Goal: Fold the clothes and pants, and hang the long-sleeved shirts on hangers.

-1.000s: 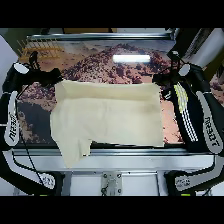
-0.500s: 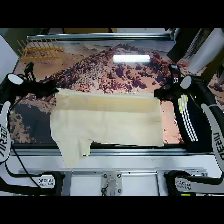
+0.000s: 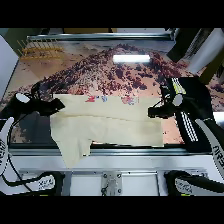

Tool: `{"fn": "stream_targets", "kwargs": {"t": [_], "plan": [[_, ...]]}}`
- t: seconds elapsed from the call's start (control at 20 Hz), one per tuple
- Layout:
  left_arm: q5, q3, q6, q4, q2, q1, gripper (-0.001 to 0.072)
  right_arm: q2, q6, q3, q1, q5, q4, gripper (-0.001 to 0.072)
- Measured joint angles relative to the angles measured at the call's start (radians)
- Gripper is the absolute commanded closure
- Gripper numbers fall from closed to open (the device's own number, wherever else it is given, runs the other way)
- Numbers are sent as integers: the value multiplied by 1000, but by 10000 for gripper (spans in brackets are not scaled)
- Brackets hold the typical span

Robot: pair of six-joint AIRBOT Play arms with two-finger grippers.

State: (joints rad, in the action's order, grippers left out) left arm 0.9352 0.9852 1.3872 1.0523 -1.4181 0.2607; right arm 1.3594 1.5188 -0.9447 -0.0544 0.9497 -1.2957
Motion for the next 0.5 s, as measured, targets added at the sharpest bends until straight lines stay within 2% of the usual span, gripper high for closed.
{"fn": "stream_targets", "kwargs": {"t": [0.3,0.5], "plan": [[99,24,6,1,155,0,214,-211,29,25,66,142,8,123],[140,-86,9,3,303,0,213,-398,200,185,158,257,-6,123]]}}
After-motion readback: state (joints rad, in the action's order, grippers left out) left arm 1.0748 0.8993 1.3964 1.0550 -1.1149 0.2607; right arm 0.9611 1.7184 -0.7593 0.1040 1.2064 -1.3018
